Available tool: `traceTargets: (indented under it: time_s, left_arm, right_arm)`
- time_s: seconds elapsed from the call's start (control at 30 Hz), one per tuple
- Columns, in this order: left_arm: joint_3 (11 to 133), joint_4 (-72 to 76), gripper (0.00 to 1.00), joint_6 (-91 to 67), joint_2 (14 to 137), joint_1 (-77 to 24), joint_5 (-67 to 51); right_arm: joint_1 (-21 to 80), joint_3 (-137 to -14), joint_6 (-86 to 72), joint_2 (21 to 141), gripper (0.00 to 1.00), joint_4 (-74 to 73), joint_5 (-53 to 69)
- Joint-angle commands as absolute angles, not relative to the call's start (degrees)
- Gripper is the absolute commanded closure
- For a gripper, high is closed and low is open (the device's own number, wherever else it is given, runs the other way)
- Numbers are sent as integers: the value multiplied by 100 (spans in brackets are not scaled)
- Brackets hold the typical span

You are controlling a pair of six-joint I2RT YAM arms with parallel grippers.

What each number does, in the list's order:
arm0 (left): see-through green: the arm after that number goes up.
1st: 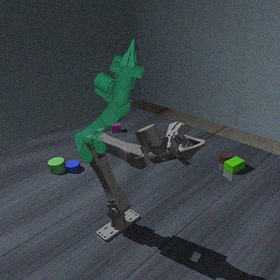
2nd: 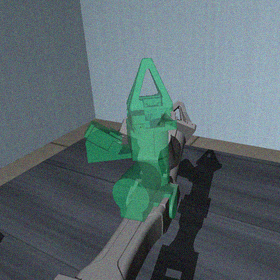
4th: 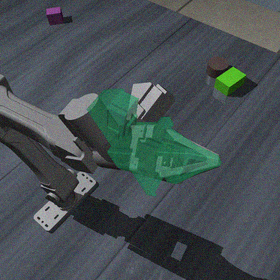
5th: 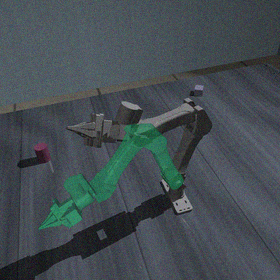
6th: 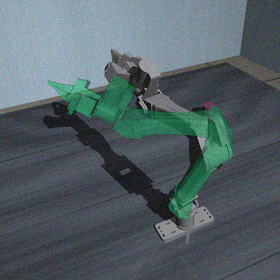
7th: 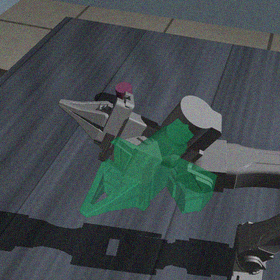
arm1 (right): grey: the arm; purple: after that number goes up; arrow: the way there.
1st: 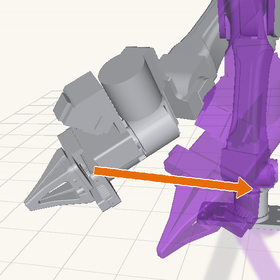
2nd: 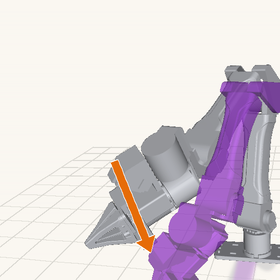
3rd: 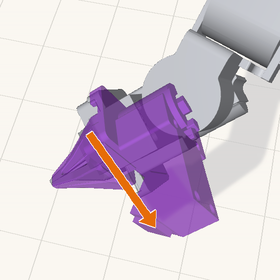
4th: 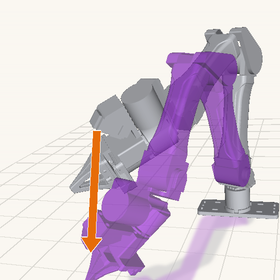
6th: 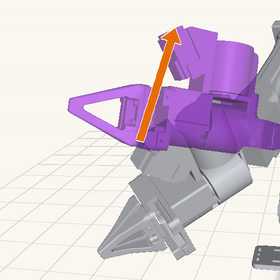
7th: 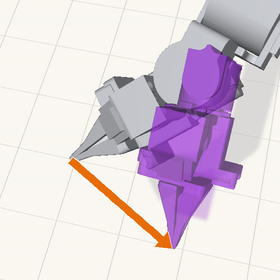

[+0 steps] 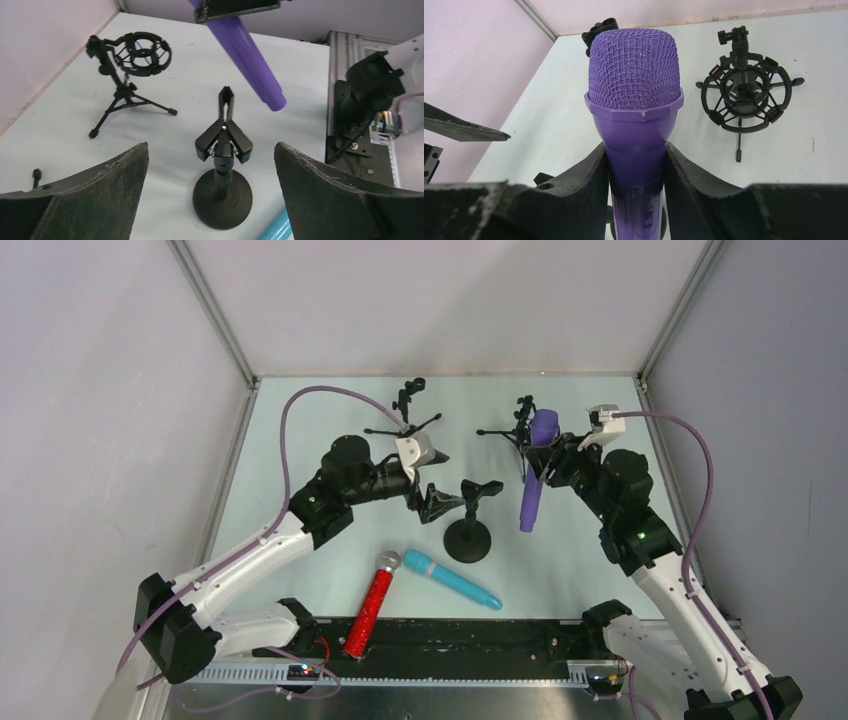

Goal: Attach the microphones to the stand

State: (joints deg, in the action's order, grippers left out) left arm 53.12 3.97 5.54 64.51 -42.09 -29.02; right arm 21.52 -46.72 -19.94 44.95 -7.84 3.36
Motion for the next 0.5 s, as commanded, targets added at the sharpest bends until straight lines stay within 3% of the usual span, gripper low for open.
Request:
traceTargets:
  time_s: [0.0, 0.13, 0.47]
  left_arm:
    - [5387, 723, 2, 757, 6601, -4176, -3572]
    - [5394, 817, 2, 933, 6830, -4178, -4102]
    - [5387, 1453, 2, 984, 7203, -4184, -4056]
  right_arm:
    - [2127, -4699, -2072, 4519, 100, -381, 411]
    - [2126, -4696, -2065, 4583, 100, -291, 449]
    - [2126, -4695, -1668, 4708, 100, 177, 689]
